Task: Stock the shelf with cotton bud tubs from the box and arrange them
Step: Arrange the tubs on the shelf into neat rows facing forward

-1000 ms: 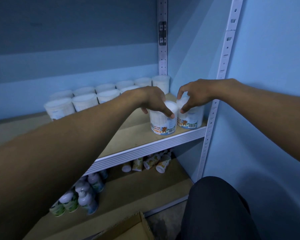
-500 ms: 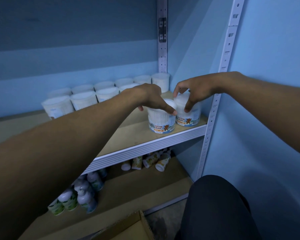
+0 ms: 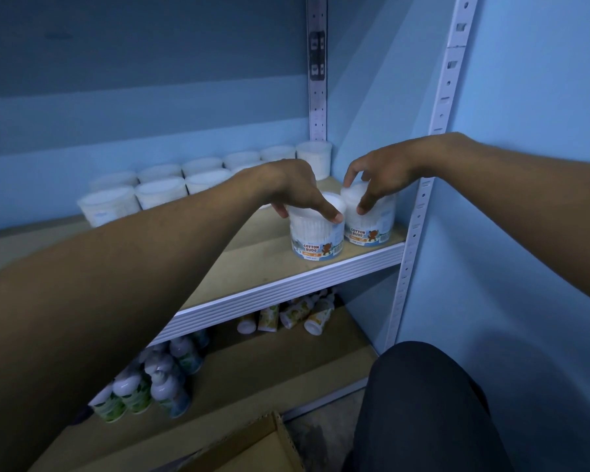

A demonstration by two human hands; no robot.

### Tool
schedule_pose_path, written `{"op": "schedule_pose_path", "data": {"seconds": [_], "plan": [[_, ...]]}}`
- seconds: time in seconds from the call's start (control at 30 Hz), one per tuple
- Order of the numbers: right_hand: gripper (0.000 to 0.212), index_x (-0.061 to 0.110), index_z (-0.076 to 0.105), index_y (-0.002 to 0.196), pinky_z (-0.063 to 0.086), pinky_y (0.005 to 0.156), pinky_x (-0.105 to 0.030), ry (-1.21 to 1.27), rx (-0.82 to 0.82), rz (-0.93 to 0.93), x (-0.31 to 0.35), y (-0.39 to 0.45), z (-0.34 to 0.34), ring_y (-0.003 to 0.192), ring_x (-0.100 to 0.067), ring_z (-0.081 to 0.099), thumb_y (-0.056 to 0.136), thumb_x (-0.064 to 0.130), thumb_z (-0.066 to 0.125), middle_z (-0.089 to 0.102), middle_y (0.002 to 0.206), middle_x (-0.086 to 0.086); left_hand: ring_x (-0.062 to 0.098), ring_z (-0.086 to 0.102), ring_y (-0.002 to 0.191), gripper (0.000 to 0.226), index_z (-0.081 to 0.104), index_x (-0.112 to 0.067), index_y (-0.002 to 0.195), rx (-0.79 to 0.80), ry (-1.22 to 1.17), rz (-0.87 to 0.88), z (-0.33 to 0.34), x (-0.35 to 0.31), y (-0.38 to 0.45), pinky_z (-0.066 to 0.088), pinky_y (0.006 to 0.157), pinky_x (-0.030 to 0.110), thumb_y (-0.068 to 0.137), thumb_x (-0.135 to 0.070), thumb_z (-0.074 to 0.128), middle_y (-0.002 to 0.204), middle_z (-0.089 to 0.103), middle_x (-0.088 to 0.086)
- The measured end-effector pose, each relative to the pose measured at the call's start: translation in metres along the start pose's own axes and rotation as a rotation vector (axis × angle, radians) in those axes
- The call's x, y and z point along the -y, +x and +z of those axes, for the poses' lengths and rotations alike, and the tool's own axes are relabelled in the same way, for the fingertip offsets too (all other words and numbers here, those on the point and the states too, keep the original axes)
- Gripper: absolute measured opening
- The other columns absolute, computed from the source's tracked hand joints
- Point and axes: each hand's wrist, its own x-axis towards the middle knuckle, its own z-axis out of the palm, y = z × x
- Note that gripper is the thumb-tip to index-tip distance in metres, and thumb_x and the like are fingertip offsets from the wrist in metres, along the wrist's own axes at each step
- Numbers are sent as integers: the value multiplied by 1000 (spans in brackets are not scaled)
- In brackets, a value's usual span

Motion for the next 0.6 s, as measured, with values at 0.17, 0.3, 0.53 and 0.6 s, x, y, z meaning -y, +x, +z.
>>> {"op": "schedule_pose_path", "data": {"seconds": [0.17, 0.3, 0.53, 0.6], "plan": [[66, 36, 48, 134, 47, 105, -42, 67, 81, -18, -5, -4, -3, 129, -30, 46, 82, 8, 78, 41, 150, 0, 22, 68, 87, 89, 59, -10, 123, -51, 32, -49, 4, -2, -1, 60, 64, 29, 60, -71, 78, 123, 57, 3], [75, 40, 44, 137, 42, 109, -41, 126, 103, -32, -5, -7, -5, 139, -31, 37, 80, 11, 81, 35, 155, 0, 27, 52, 126, 105, 39, -13, 148, -40, -42, -26, 6, -3, -3, 56, 92, 43, 67, -67, 77, 150, 41, 3], [69, 43, 46, 137, 48, 103, -43, 52, -4, -15, -4, -4, -3, 126, -28, 49, 77, 48, 80, 43, 144, 3, 22, 44, 133, 99, 34, -25, 151, 99, -114, 4, -1, 2, -4, 51, 100, 41, 70, -54, 82, 154, 37, -4], [63, 44, 49, 133, 50, 101, -44, 41, 2, -19, -2, -3, -3, 117, -26, 51, 78, 46, 79, 46, 135, 4, 22, 47, 128, 94, 38, -26, 149, 95, -145, 3, 1, 3, -4, 54, 96, 40, 71, -49, 83, 150, 41, -4]]}}
